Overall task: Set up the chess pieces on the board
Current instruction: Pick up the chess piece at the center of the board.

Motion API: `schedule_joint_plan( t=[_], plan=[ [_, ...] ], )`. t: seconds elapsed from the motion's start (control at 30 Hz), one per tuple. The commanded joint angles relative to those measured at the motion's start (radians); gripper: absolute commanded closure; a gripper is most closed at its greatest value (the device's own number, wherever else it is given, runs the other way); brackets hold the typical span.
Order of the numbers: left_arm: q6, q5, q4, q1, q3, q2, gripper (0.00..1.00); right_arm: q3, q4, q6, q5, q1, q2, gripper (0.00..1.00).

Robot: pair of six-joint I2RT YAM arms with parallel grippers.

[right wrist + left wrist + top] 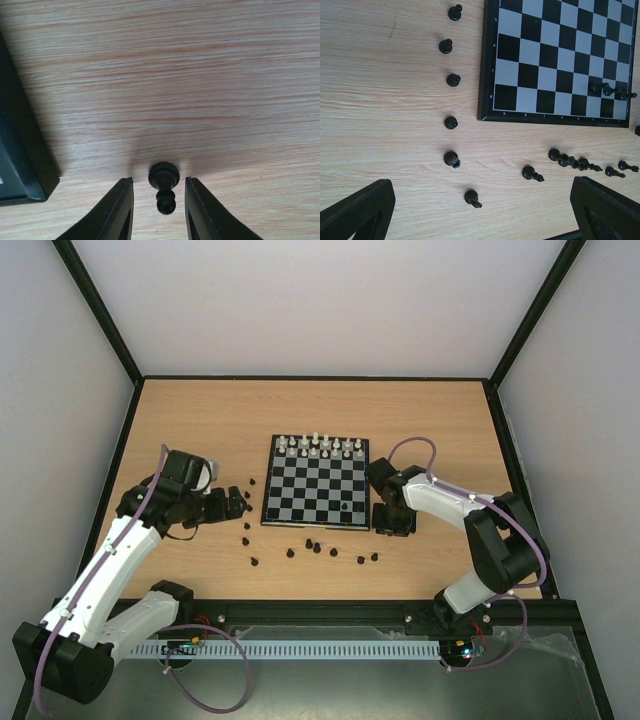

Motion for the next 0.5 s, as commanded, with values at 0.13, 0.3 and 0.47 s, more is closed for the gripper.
schedule_joint_plan(
  t=[0.13,0.3,0.47],
  plan=[
    [-0.005,0.021,-0.004,0.003,-0.015,0.003,0.01,0.014,-0.012,-0.015,0.024,-0.016,0.027,0.76],
    [-0.002,0.025,0.005,0.002,-0.015,0.016,0.01,0.021,-0.015,-0.016,0.019,-0.016,0.02,0.83],
    [0.0,0.026,0.01,0.002,-0.018,0.024,0.01,0.034,-0.029,-0.016,0.021,-0.017,0.009,0.9]
  ],
)
